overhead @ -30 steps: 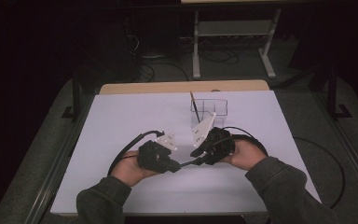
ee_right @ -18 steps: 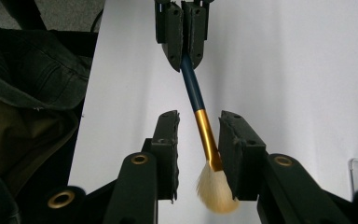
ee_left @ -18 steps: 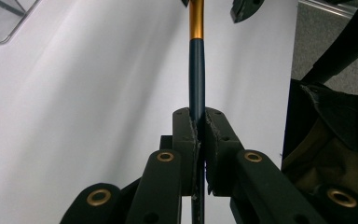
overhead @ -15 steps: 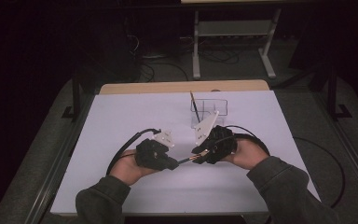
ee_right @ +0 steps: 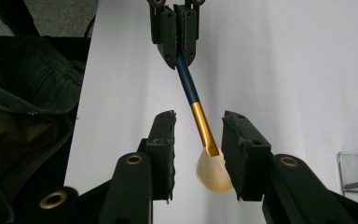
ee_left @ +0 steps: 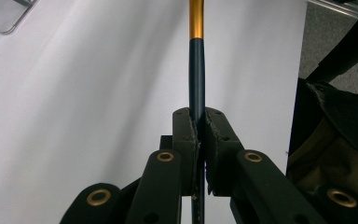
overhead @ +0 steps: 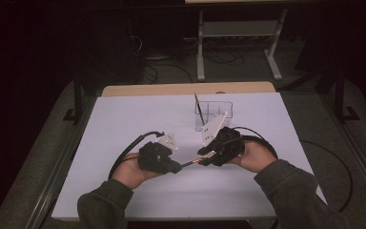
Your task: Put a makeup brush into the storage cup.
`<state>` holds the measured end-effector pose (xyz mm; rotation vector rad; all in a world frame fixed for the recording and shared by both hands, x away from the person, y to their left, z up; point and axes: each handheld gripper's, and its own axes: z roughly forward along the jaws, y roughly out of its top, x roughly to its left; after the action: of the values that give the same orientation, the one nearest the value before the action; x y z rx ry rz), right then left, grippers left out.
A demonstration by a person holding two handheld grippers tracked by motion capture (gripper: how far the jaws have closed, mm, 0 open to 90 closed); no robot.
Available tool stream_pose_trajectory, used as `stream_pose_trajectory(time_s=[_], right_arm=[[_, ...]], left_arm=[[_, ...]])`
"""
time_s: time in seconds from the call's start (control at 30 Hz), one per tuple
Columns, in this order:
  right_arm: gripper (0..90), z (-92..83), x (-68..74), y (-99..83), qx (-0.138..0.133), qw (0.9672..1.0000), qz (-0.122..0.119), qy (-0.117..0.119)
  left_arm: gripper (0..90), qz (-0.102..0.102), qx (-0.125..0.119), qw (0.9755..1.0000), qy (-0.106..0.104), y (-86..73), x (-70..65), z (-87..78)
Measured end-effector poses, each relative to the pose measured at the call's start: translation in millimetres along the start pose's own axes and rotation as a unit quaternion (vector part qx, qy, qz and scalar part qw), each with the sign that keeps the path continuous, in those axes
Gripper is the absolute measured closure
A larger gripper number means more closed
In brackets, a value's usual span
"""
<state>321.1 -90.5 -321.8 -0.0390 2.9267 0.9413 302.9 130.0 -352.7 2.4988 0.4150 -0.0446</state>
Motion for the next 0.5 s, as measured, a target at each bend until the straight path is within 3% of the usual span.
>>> stream_pose_trajectory(time_s=[0.5], right_arm=[[63.0,-5.1,-1.7,-6.4,0.000,0.9999,0.012,-0.005]], left_arm=[[83.9,-0.019,-0.008,0.9997,0.013,-1.5,5.3,-2.2]])
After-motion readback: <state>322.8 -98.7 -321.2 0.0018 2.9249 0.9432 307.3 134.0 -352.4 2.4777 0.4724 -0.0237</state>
